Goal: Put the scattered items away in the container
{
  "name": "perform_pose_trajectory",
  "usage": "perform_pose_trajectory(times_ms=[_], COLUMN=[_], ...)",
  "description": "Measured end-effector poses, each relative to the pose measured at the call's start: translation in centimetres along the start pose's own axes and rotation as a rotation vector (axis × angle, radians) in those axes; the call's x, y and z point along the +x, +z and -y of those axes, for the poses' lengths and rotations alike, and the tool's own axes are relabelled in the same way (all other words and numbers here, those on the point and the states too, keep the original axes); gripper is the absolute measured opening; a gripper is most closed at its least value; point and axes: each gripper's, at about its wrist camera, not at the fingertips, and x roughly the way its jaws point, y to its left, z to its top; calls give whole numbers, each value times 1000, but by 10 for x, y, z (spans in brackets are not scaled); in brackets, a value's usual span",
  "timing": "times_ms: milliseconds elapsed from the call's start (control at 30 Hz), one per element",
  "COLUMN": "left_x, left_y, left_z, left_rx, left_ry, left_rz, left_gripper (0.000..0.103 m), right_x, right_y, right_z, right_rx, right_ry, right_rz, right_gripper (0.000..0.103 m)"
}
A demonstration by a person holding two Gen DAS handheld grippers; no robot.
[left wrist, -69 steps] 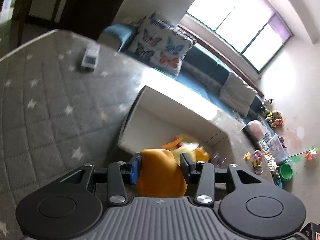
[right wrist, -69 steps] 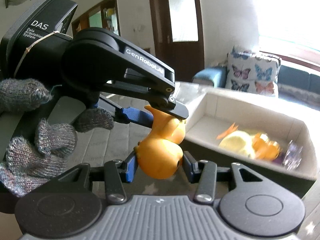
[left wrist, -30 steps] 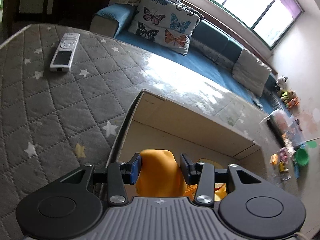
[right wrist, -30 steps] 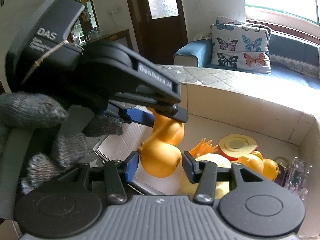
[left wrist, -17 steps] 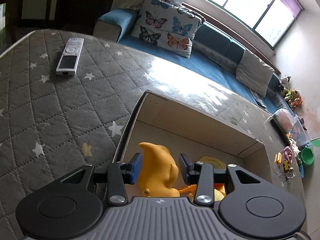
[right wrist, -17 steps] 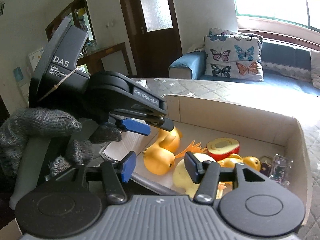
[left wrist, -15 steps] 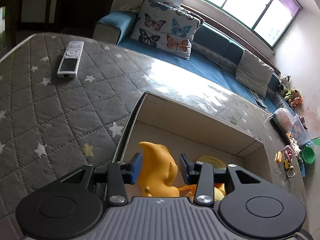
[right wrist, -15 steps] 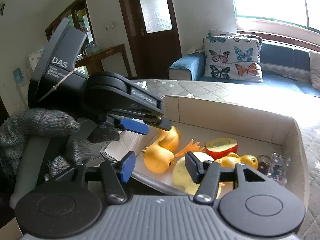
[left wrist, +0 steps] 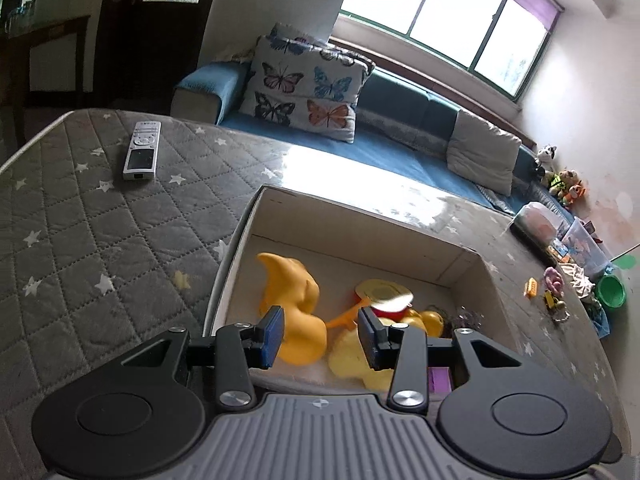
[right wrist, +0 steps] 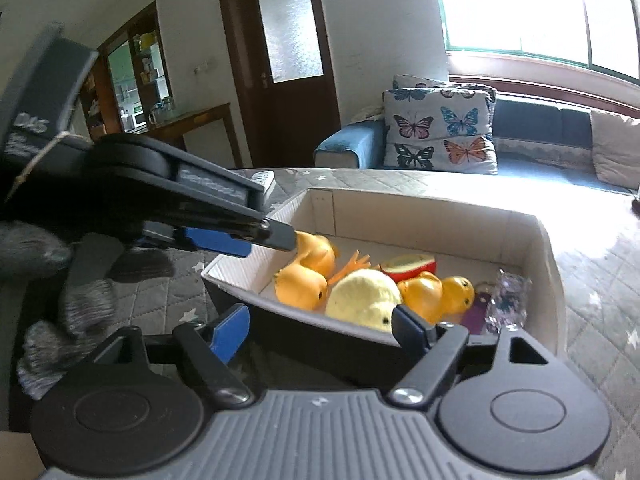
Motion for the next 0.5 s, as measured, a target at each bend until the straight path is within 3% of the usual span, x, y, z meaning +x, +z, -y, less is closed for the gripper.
perform_pose_trajectory(times_ms=[500], left_x=[-38], left_y=[-63], left_z=[4], left_rx=[68], left_ry=[63], left_rz=[31], left_gripper=[43], right_x=[-26], right_y=[-40], right_z=[3], right_rx=[30], right_ry=[-97], right_rz=[19], right_gripper=[103])
